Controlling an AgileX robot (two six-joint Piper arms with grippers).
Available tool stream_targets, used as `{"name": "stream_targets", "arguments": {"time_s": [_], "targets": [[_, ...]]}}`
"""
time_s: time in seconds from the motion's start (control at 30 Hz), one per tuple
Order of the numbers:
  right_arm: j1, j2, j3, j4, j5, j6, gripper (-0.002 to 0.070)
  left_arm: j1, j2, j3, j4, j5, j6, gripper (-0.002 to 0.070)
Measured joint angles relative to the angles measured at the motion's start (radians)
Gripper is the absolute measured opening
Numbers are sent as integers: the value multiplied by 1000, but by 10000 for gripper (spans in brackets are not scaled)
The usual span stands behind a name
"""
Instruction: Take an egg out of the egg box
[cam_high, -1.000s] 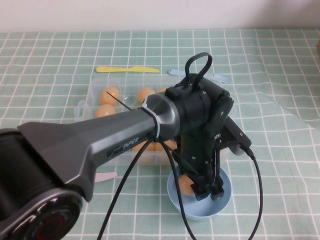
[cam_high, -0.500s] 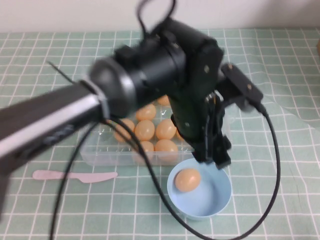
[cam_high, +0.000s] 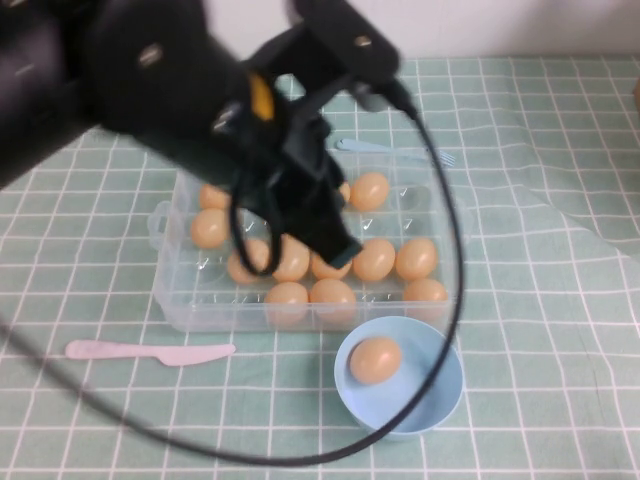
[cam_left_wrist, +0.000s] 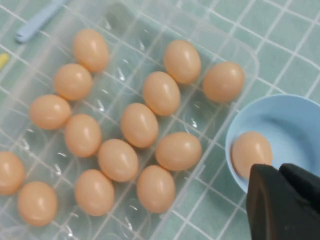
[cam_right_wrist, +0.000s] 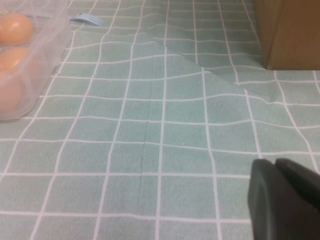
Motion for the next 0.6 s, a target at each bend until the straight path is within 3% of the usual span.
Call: {"name": "stream_targets", "arguments": {"time_s": [0.33, 0.6], "targets": [[0, 0, 0, 0, 0, 0, -17, 18, -418, 499, 0, -448, -2, -1], [0, 0, 0, 0, 0, 0, -17, 18, -626, 779, -21, -565, -47, -1]]}}
